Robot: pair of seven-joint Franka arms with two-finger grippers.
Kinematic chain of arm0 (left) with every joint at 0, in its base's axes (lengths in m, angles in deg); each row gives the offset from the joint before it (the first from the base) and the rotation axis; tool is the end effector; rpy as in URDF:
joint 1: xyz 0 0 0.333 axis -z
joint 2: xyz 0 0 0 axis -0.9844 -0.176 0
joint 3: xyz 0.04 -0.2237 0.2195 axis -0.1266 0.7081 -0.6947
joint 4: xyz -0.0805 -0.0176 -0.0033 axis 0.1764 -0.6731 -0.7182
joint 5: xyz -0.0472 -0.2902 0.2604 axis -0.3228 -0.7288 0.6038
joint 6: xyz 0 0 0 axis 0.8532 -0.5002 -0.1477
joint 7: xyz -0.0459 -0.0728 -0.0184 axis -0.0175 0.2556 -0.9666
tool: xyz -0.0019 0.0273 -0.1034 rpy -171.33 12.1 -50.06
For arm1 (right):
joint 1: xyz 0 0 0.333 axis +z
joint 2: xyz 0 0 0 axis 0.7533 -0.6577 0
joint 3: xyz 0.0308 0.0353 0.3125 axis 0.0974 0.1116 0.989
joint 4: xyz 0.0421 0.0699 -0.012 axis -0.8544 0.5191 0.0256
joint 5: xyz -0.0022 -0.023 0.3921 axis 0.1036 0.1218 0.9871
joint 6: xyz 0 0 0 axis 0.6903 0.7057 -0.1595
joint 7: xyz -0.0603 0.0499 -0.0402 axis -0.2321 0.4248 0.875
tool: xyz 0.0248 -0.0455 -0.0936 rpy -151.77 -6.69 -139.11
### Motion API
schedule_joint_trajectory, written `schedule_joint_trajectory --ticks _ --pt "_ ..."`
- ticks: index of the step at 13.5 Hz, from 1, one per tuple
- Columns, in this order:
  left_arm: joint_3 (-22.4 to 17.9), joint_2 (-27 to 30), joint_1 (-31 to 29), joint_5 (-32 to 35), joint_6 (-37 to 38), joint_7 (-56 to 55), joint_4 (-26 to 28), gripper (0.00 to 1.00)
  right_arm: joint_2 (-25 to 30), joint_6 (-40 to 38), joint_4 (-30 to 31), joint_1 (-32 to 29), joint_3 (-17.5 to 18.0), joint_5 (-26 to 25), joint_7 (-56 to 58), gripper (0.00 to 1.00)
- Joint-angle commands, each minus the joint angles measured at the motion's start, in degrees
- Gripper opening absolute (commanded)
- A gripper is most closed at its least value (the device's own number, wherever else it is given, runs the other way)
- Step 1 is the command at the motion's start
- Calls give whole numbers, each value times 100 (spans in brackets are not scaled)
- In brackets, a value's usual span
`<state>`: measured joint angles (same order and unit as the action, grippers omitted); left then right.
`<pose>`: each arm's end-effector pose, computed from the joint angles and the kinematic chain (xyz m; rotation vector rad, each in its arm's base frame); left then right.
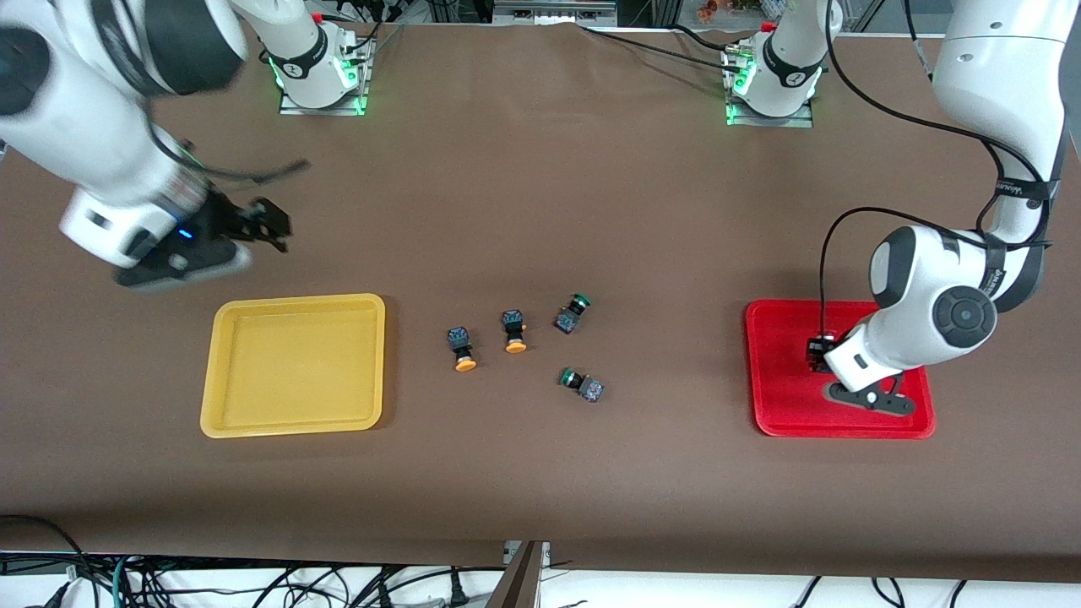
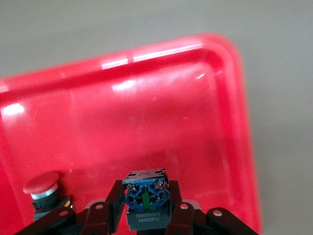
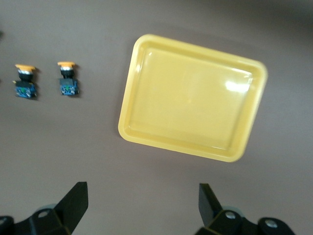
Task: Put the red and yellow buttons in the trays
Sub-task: 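Place the red button in the red tray while the right gripper reaches buttons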
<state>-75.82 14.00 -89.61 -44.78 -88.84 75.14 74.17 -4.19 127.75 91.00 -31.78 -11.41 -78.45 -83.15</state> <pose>0.6573 0.0001 0.2508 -3.1143 0.2823 0.0809 0.6009 0.1670 0.4953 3.0636 0.4728 -0.0901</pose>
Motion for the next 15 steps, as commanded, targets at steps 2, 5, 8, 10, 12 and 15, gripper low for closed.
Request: schedule_joint_trajectory --ticks 2,5,8,10,12,15 --pt "138 282 -291 -154 -1205 -43 1126 17 -1688 1146 -248 145 -21 107 31 100" --pt "138 141 -309 -373 -1278 -184 1118 20 -2812 2572 -668 522 102 151 -275 100" --pt "138 114 -265 -382 -1251 -193 970 96 -3141 2654 -1056 663 242 431 -1004 100" --pt "216 211 -238 -382 -1015 -201 689 100 -3245 2768 -1031 742 251 773 -1234 100" --pt "278 264 -230 -382 -245 -193 129 100 -3465 3258 -1013 970 260 1160 -1365 100" --pt "445 238 -134 -391 1293 -455 -1102 100 -3493 3524 -697 1129 260 1206 -1700 100"
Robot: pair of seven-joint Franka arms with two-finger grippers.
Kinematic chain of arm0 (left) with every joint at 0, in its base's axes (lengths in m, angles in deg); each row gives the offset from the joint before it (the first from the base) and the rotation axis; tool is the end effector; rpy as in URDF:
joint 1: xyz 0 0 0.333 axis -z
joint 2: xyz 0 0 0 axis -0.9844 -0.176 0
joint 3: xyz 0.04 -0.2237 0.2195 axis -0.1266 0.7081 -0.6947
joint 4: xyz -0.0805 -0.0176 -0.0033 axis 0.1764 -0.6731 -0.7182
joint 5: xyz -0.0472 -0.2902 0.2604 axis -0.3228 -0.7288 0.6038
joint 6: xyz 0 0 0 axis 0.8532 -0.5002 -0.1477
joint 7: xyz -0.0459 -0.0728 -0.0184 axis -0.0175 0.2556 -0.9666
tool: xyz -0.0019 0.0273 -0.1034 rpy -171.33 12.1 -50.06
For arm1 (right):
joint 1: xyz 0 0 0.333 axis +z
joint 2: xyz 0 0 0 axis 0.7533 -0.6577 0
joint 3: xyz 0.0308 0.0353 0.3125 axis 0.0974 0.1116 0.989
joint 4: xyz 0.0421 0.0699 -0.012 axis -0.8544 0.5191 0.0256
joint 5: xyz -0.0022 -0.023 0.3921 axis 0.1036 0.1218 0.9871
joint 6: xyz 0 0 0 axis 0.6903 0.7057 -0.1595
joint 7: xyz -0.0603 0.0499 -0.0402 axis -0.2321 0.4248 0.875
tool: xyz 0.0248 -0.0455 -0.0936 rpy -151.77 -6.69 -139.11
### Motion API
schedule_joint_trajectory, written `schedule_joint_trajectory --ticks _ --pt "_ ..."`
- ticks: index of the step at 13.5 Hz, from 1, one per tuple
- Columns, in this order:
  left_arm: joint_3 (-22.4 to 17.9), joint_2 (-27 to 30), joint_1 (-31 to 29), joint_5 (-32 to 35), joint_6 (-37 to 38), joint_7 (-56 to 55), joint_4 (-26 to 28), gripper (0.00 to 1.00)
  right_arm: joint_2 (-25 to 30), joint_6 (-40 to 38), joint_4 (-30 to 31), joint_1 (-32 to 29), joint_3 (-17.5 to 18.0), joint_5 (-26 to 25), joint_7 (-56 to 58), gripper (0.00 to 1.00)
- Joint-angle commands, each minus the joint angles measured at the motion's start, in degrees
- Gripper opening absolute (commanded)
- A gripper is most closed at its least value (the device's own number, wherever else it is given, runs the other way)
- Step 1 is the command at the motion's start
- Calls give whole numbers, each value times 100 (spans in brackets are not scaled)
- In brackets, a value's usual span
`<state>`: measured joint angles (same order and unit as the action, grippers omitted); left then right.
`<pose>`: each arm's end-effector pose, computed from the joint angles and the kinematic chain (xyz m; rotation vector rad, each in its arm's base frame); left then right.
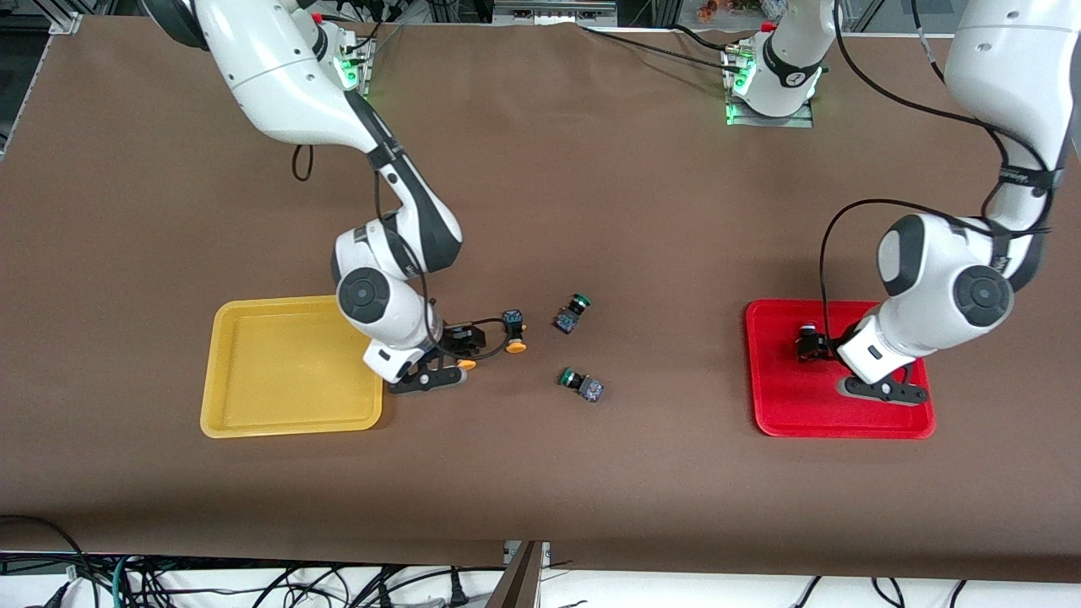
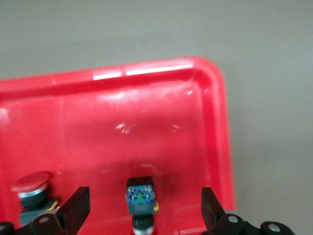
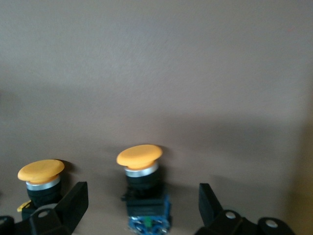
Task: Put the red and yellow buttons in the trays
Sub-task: 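Grasp a yellow-capped button with the right gripper while the left gripper withdraws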
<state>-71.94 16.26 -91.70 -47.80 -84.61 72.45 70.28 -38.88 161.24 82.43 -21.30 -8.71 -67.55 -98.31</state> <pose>0.6710 -0.0136 0.3041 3.0912 -0.1813 -0.0193 0.6390 0.3509 0.1987 -2.9835 -0.2211 -0.0180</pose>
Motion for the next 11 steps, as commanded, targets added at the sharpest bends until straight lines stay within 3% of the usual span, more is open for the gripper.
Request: schedule_joint_trajectory --ticks 1,2,3,5,7,9,11 --pt "48 20 94 -89 1188 -274 -942 100 -24 219 256 125 -10 107 -236 100" --pt "48 29 103 -89 1478 -293 -1171 100 -24 324 344 169 -19 116 -245 98" --pt "57 38 103 -89 1812 -293 -1391 100 -24 359 388 161 -19 116 -245 85" --pt "48 90 85 -255 2715 -302 -1935 100 11 325 397 135 -19 107 -228 48" --pt "40 99 76 -255 3351 -275 -2480 100 81 316 511 73 -45 116 -236 4" --pt "-4 230 76 -273 3397 -267 -2789 100 256 281 547 64 -176 107 -88 0" --pt "-118 624 120 -265 3414 -266 -2773 100 528 -436 468 55 -562 116 79 0"
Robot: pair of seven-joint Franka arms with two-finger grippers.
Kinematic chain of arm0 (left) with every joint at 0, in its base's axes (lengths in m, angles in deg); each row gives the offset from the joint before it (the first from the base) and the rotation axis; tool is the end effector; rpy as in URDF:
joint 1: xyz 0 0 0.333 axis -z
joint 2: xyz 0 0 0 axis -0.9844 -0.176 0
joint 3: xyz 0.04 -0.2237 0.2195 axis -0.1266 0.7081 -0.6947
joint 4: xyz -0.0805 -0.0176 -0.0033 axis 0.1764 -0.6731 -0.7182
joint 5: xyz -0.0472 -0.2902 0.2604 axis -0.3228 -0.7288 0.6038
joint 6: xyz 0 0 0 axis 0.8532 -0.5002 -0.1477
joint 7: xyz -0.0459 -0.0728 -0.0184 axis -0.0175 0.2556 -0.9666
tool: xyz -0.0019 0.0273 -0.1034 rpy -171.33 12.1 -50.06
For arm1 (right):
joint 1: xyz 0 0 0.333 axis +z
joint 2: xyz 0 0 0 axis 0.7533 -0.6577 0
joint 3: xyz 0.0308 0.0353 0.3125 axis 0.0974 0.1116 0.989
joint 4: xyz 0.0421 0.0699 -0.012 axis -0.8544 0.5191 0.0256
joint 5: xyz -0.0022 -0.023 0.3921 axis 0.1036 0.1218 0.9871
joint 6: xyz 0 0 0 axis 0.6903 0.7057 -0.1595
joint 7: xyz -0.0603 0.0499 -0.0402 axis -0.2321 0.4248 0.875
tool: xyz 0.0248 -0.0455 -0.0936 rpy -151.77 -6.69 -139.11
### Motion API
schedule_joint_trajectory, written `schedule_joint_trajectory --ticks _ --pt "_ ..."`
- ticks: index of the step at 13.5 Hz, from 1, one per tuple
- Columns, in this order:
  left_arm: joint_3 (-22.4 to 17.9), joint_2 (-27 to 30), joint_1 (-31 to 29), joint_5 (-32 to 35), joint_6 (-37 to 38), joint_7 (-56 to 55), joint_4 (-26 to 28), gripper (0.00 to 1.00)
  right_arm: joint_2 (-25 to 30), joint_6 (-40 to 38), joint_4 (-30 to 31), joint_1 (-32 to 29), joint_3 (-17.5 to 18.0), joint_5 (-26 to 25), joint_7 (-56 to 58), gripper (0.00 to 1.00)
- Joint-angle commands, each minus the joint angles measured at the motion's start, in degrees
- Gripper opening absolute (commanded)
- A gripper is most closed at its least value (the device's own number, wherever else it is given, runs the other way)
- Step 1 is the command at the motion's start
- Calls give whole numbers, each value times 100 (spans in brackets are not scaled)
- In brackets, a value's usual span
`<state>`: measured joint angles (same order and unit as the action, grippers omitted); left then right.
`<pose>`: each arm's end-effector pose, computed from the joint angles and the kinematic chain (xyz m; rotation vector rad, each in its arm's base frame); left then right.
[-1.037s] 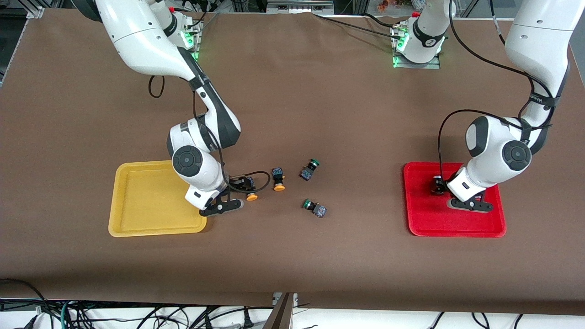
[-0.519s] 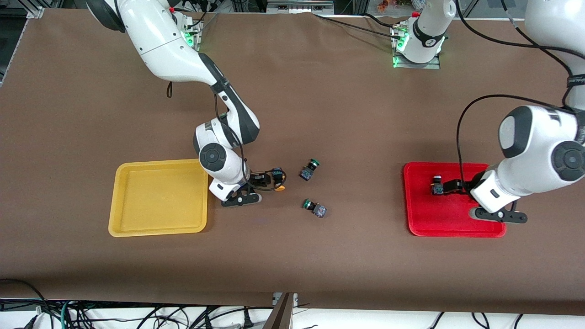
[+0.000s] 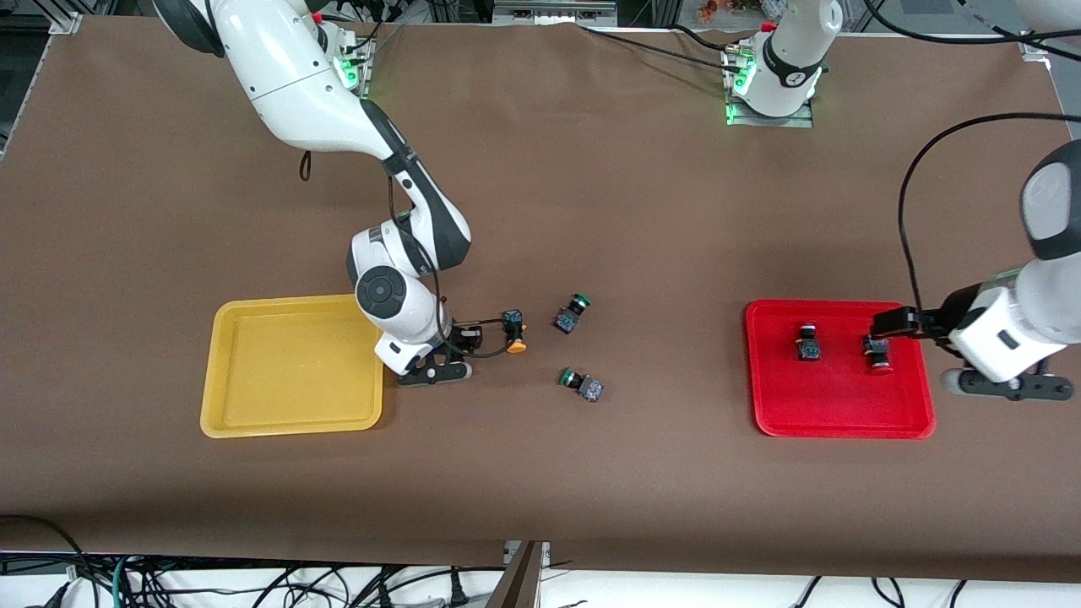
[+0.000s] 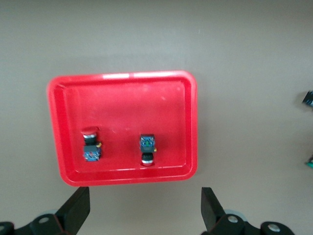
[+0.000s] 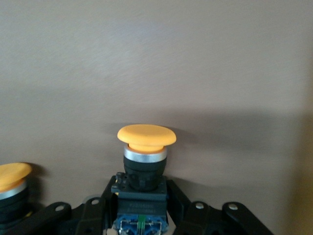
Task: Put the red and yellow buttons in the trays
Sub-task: 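Grasp a yellow-capped button with the right gripper while the left gripper withdraws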
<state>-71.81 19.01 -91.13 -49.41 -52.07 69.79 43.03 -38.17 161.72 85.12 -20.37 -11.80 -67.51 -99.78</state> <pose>0.6856 0.0023 0.5097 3.0963 -0.0585 -0.0964 0.6387 0.3275 0.1880 -3.0349 -0.1517 -0.0066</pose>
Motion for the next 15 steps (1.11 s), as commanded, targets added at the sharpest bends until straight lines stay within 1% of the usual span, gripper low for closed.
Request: schedule_joint_trajectory --ticks 1,3,4,5,6,7,8,9,10,11,12,13,15 --pt "-219 673 72 -69 248 8 56 100 633 -705 190 -117 -429 103 452 0" --pt "-386 1175 159 -104 634 25 416 100 775 -1057 199 -380 -658 86 1364 0" --pt "-587 1343 334 -173 688 26 644 100 784 -1207 225 -459 -833 94 1778 0" --pt "-902 1432 631 -479 715 -35 820 100 767 -1243 277 -521 -983 103 2034 7" --pt "-1349 1493 921 -725 723 -114 883 100 732 -1200 365 -661 -1028 103 2185 22" --pt "-1606 1520 1203 -754 724 -167 901 100 679 -1173 400 -793 -1028 103 2247 43" --pt "-1634 1581 1275 -737 758 -194 988 100 601 -1182 401 -873 -1028 112 2248 62" --pt "-1635 1852 1293 -711 794 -272 1372 100 591 -1208 401 -952 -1028 112 2248 91" --pt "-1635 2124 1293 -710 759 -291 1776 100 626 -1234 349 -944 -1020 112 2239 99" --pt "-1635 2240 1276 -710 724 -282 1971 100 652 -1330 226 -883 -985 129 2152 99" --pt "-1635 2250 1293 -702 706 -282 1991 100 661 -1471 155 -830 -976 138 1968 99" --pt "-1643 2259 1337 -702 697 -282 2000 100 661 -1516 94 -812 -880 138 1723 99" --pt "-1626 2163 1355 -658 715 -291 1921 100 679 -1507 -64 -812 -424 243 1082 99"
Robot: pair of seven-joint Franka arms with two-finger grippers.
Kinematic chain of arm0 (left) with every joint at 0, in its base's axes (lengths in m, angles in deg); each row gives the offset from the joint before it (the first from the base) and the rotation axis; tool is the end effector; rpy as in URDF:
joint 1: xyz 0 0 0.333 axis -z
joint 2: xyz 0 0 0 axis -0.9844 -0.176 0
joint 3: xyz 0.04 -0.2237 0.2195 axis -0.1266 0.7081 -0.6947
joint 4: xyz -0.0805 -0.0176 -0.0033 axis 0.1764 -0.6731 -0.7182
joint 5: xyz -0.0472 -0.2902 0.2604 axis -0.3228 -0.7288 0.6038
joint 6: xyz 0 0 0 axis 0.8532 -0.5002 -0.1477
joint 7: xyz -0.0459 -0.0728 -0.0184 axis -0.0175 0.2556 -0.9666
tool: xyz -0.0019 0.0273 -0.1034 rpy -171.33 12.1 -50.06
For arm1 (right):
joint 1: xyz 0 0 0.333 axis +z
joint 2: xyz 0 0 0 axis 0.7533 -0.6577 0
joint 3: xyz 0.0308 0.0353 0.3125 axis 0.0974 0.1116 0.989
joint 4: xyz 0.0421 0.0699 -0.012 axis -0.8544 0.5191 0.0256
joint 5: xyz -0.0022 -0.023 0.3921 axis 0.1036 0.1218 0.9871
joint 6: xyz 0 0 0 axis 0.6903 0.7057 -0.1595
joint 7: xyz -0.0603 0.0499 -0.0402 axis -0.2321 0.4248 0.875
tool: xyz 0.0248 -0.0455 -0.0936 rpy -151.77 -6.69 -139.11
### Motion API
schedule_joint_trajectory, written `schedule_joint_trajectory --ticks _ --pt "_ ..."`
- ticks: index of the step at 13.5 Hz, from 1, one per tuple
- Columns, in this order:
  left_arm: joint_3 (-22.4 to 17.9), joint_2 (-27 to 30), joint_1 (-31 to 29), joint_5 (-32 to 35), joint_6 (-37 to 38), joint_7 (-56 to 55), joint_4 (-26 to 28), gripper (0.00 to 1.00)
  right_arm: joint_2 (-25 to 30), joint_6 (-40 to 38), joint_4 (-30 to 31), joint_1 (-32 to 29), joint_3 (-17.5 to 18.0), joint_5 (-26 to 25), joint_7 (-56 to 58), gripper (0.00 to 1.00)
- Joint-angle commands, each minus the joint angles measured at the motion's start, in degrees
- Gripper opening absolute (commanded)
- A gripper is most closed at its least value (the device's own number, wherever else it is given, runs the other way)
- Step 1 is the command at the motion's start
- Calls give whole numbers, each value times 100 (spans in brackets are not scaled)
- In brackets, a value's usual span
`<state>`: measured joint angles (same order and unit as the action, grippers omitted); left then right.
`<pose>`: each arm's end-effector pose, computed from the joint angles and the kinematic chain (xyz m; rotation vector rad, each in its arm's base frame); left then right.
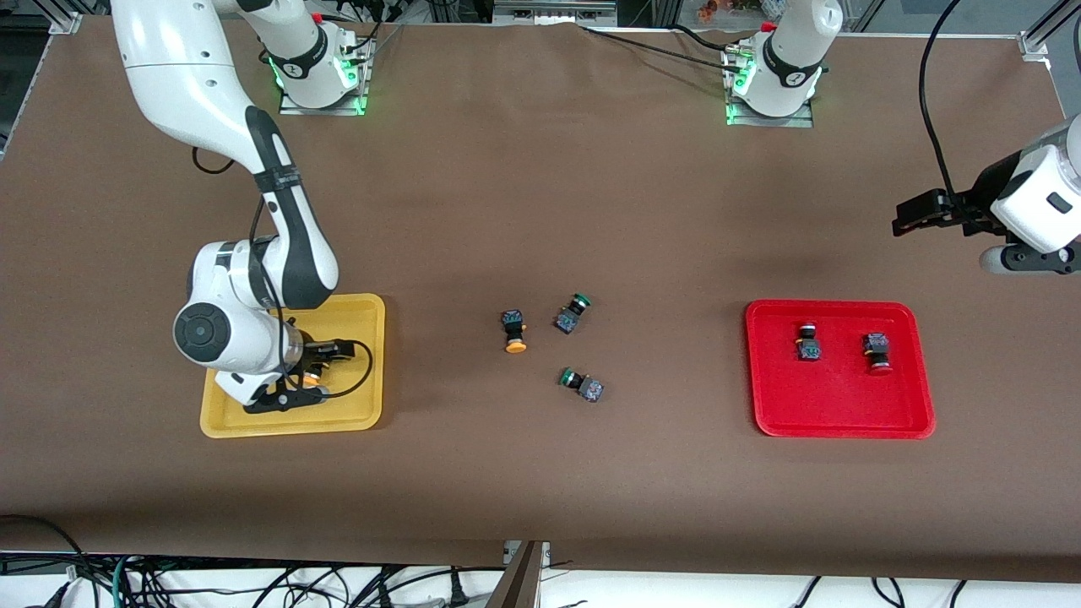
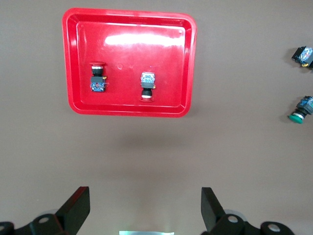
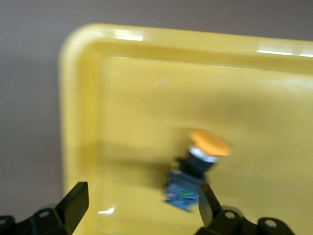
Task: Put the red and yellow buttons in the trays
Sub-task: 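Release the yellow button into the yellow tray with the right gripper, then grasp the second yellow-capped button with the right gripper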
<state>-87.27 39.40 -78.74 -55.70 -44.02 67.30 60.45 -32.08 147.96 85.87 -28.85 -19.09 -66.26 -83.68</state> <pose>0.5758 -0.0114 0.5759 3.1001 0.0618 -0.2568 0.6834 0.1576 0.2419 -3.0907 -0.2125 0.1546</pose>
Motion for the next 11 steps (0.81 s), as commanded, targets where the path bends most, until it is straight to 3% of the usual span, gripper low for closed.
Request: schedule_joint_trajectory --ticks 1,4,11 --pt "-62 80 116 -20 -82 -33 145 100 61 -97 -201 107 482 136 -879 99" --pt "-53 -114 72 -29 -65 10 -119 100 -123 200 -360 545 843 110 -2232 99" --pt "-71 -316 72 -29 -65 -16 -339 100 -711 1685 -360 1671 844 101 -3764 98"
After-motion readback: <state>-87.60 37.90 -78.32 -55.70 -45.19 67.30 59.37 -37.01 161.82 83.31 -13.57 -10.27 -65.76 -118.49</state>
